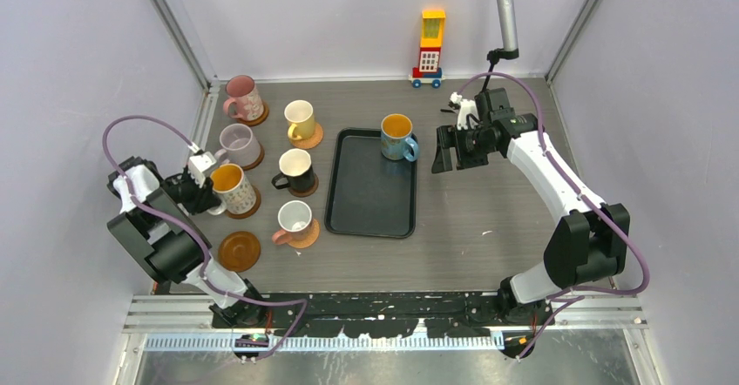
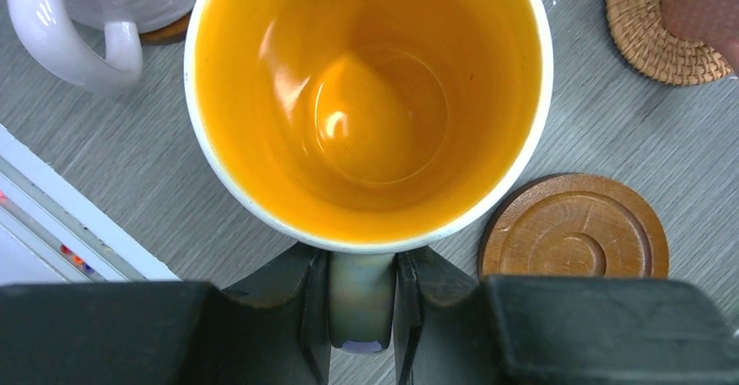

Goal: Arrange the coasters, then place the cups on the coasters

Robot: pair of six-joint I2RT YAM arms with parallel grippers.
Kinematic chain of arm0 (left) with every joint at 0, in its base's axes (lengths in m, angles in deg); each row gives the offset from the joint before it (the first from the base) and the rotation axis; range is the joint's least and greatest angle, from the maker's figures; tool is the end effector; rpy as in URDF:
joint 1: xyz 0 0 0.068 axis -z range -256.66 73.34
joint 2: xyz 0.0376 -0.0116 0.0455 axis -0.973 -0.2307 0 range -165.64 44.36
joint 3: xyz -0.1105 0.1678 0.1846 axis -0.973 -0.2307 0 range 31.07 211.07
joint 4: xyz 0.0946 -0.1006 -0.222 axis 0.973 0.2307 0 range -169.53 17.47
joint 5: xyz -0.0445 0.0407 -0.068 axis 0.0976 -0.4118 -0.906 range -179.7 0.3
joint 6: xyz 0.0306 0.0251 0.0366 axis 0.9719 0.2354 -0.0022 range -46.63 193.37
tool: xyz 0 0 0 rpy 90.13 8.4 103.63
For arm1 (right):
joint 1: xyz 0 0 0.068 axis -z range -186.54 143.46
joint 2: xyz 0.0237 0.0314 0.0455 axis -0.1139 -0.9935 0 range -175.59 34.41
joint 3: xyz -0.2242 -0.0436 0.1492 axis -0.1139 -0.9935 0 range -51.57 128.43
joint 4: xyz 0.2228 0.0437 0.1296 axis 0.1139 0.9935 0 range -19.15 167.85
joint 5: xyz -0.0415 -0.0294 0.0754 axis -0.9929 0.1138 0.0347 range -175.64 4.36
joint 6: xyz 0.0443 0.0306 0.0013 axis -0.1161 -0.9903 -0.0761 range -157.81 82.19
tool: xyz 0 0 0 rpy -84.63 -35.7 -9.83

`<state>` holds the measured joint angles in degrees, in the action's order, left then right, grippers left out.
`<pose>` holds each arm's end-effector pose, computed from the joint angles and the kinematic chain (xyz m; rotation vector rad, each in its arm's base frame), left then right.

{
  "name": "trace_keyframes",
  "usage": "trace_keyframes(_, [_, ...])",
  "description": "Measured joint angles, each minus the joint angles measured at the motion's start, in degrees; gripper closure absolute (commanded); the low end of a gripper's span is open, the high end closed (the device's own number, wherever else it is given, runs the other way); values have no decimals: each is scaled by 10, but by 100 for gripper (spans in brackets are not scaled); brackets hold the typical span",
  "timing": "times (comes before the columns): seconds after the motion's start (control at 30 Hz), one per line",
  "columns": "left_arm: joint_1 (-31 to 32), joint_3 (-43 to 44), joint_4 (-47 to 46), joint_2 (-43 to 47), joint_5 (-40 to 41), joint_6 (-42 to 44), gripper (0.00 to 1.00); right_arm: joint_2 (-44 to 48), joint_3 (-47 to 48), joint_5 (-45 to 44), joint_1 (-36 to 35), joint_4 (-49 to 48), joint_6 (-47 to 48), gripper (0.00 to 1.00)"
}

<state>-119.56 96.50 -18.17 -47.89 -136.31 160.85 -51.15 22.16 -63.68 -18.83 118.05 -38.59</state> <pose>0.2221 0.1711 0.2220 0.9109 2.1786 -0.3930 0.2969 0.0782 0.2934 -0.3982 2.5628 0.5809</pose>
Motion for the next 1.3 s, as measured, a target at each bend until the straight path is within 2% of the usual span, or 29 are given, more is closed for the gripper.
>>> trace_keyframes(0.17, [0, 0, -8, -14, 1, 0, 100, 0, 0, -1, 0, 4, 0, 21])
trace_keyframes(0.23, [0, 0, -12, -14, 1, 0, 94, -1, 0, -2, 0, 6, 0, 21])
trace_keyframes(0.27, [0, 0, -15, -14, 1, 0, 90, -1, 0, -2, 0, 7, 0, 21])
trace_keyframes(0.4, [0, 0, -18, -16, 1, 4, 64, -1, 0, -2, 0, 9, 0, 21])
trace_keyframes(0.6, [-7, 0, -9, -16, -1, 24, 45, -1, 0, -3, 0, 9, 5, 21])
trace_keyframes(0.67, [-10, 0, -4, -16, -1, 30, 35, -1, 0, -4, 0, 9, 9, 21])
trace_keyframes(0.73, [-15, 3, 7, -15, 0, 33, 16, -1, 0, -4, 0, 9, 13, 21])
trace_keyframes(0.87, [-24, 30, 45, -8, 1, 46, 1, -8, 11, -7, 0, 13, 31, 21])
trace_keyframes(1.07, [-25, 81, 87, 36, 4, 27, 0, -60, 77, -11, 0, 18, 92, 21])
trace_keyframes(1.3, [-10, 169, 101, 73, 19, -113, 0, -156, 178, 0, 0, 22, 141, 26])
